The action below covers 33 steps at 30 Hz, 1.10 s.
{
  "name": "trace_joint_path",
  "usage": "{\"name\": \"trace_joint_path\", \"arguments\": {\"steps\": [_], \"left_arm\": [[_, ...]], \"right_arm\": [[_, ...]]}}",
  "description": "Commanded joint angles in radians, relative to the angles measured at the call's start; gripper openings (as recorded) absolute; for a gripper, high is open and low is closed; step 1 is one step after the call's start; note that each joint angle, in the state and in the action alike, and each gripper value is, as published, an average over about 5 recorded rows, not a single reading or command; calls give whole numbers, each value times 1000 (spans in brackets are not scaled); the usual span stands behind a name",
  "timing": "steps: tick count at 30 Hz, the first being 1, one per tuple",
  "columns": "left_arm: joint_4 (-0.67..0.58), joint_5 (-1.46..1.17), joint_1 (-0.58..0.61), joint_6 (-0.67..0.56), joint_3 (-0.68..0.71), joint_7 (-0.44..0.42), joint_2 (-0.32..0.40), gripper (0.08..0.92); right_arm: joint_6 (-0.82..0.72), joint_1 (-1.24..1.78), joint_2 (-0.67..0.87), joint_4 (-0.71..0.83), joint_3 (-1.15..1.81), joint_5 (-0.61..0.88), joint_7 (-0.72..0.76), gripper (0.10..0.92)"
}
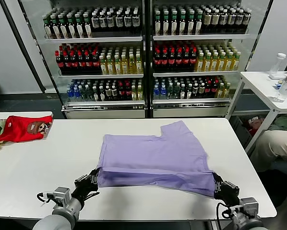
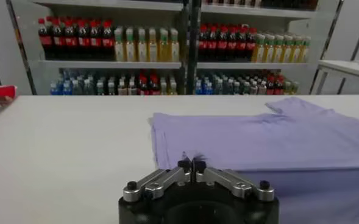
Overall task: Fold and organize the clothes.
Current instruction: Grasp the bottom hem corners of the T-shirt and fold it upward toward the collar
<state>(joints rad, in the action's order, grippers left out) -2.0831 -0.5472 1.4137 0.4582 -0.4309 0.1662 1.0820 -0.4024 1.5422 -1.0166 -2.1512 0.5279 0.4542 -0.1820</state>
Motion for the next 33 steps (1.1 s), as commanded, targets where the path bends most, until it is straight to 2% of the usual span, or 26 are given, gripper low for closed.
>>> {"name": "trace_joint_path", "arguments": {"steps": [1,8,11,14,18,23,27,33], "left_arm": [[107,-8,-107,-7,13,-31,-1,88],[148,45,-129,13,46,-45,5,88],[172,79,-135,18,57,-43,16,88],[194,88,-149,13,55,-38,26,129],[181,57,-137,15,27,-32,18,238],[39,-110,-44,79,-31,2,-18,385],[-37,-148,33,118,-39,43,-32,498],[-1,-134,69,123,-23,55,-20,671]], "right_arm": [[-8,-102,-5,60,-56,-1,-1,117],[-47,-139,-14,92,-83,-14,-9,118],[-62,-168,-28,114,-102,-14,-21,155],[-65,-194,-39,130,-114,-6,-32,233],[-73,-195,-42,130,-100,6,-34,353],[-88,-104,-18,54,-37,27,-33,492],[-94,0,2,-24,8,37,-37,613],[-93,65,-17,-52,16,36,-52,776]]}}
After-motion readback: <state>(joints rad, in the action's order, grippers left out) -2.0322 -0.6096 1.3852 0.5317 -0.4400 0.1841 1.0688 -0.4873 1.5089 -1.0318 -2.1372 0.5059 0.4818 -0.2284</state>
